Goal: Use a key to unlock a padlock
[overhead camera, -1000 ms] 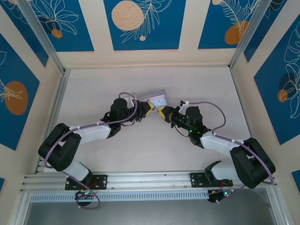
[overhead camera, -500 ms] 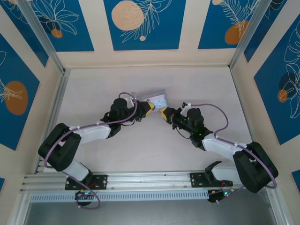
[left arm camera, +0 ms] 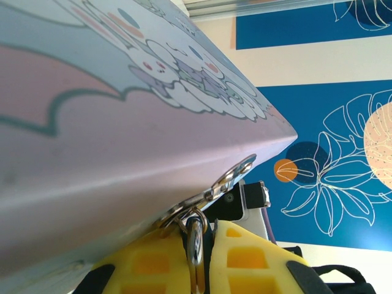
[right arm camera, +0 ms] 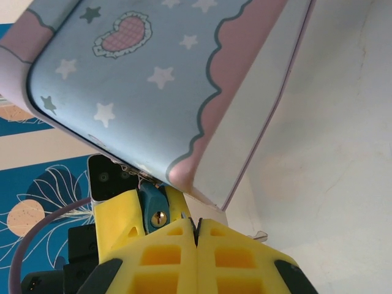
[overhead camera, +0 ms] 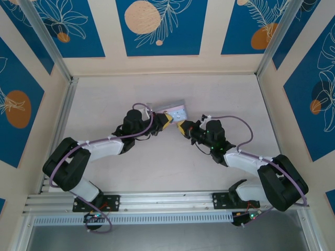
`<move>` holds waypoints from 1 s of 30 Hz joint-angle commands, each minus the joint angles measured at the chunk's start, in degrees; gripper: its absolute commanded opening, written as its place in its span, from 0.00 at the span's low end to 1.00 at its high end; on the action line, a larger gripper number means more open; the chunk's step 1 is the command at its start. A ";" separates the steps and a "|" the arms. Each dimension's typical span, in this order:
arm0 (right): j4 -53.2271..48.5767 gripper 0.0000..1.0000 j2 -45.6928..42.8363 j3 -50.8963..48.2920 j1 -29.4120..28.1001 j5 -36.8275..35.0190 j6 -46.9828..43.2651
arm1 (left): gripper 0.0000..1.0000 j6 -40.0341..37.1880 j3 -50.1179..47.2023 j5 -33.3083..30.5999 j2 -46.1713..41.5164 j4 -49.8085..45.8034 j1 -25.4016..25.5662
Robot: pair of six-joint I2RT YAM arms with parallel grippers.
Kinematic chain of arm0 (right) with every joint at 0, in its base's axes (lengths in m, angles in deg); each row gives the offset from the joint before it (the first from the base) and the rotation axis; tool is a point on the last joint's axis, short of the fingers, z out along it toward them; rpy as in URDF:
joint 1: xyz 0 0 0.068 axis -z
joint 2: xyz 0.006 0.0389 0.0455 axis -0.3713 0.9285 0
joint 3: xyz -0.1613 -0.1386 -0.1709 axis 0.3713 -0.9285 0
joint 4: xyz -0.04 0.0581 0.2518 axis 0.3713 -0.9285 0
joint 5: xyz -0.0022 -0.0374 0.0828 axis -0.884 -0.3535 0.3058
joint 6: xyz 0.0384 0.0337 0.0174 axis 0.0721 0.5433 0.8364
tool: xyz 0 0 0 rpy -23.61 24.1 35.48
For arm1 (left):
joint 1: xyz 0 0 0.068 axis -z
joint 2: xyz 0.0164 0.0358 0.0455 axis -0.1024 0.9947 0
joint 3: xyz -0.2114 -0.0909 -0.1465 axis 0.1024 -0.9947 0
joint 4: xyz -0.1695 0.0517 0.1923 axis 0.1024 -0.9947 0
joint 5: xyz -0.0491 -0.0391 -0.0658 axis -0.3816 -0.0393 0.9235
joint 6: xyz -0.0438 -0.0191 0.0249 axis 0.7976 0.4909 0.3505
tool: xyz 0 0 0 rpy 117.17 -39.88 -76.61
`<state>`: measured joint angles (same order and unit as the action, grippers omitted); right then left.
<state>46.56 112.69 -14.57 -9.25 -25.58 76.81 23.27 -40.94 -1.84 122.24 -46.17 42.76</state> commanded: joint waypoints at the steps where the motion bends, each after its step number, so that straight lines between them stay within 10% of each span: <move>1: 0.79 0.00 0.33 2.22 -0.50 -1.08 -0.73 | 0.00 -0.11 0.25 -0.44 -2.58 5.50 0.19; 30: 16.38 0.00 8.45 0.97 -1.48 1.15 -5.18 | 0.00 2.71 -0.41 -1.23 -2.00 9.18 0.44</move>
<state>54.60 119.21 -12.34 -10.32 -25.69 75.04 25.57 -41.57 -5.06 122.24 -45.08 42.48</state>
